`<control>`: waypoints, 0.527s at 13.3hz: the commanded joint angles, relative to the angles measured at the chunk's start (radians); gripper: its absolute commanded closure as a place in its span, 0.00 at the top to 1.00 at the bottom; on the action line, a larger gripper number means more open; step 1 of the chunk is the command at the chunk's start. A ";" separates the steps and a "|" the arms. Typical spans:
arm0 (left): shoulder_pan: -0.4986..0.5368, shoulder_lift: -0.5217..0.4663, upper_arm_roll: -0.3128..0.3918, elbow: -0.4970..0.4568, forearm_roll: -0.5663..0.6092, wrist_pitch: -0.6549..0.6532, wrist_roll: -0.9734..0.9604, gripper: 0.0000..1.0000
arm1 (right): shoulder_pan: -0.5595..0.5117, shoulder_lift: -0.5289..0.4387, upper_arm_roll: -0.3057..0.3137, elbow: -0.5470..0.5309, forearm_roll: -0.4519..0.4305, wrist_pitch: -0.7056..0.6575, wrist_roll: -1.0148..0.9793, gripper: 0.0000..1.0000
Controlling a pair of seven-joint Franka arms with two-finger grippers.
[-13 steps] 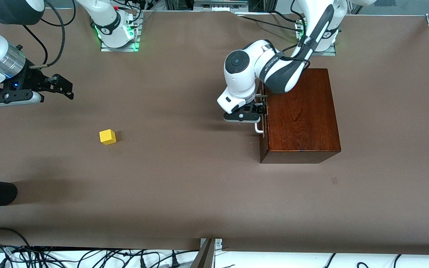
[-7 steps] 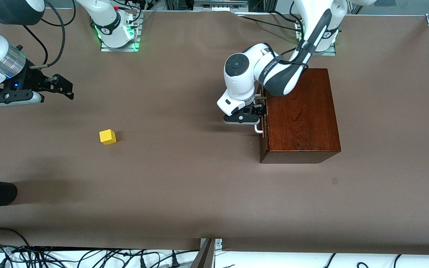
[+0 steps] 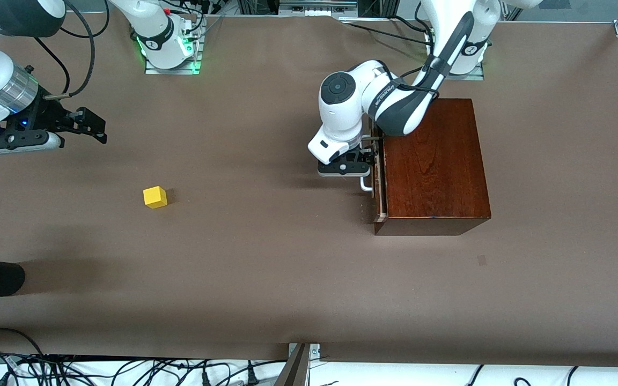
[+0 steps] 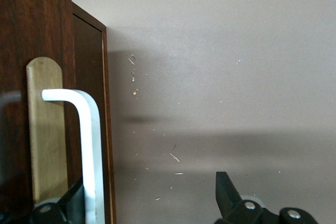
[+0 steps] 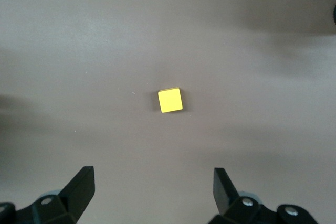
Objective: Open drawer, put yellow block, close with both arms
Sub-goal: 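Pull the drawer open by its handle with the left gripper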
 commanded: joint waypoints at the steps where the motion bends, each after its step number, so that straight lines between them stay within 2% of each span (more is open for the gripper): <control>1: -0.049 0.080 -0.002 0.077 -0.026 0.052 -0.047 1.00 | -0.009 -0.011 0.016 -0.016 -0.012 0.019 0.000 1.00; 3: -0.061 0.092 -0.002 0.100 -0.026 0.052 -0.064 1.00 | -0.009 -0.009 0.016 -0.018 -0.010 0.019 0.000 1.00; 7: -0.106 0.169 -0.001 0.206 -0.026 0.053 -0.121 1.00 | -0.009 -0.009 0.016 -0.022 -0.012 0.021 0.000 1.00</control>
